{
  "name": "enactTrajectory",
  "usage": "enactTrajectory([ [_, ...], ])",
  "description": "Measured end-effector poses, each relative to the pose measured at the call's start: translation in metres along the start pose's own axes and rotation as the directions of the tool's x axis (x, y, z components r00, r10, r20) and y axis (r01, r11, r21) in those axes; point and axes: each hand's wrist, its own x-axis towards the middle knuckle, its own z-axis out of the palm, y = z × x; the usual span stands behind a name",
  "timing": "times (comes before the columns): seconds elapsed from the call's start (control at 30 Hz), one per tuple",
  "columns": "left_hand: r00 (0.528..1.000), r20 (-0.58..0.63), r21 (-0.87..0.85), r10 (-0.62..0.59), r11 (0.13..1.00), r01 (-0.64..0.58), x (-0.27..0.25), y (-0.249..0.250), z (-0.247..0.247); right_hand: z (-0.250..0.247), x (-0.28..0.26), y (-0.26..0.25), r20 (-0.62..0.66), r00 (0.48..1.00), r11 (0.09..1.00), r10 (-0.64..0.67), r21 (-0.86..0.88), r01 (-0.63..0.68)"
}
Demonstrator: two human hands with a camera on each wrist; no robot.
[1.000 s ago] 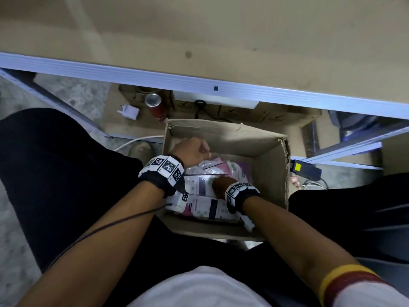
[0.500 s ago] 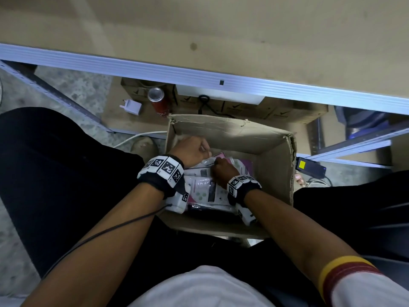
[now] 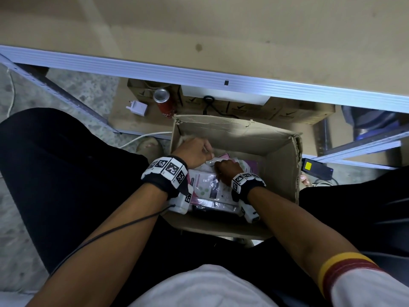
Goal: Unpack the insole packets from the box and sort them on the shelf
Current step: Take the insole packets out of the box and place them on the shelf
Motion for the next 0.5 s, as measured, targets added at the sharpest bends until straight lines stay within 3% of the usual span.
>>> enactTrajectory([
  [0.3,1.000,0.006,0.119,-0.010,0.993,0.009,0.005,0.010,0.013,-0.018,-0.020,0.021,0.069,0.997,0.992,0.025,0.122,-0.033],
  [0.5,0.990,-0.085,0.291,-0.109,0.948,0.129,0.019,0.004,0.021,-0.060,-0.045,0.044,0.017,0.993,0.985,0.118,0.122,-0.120],
])
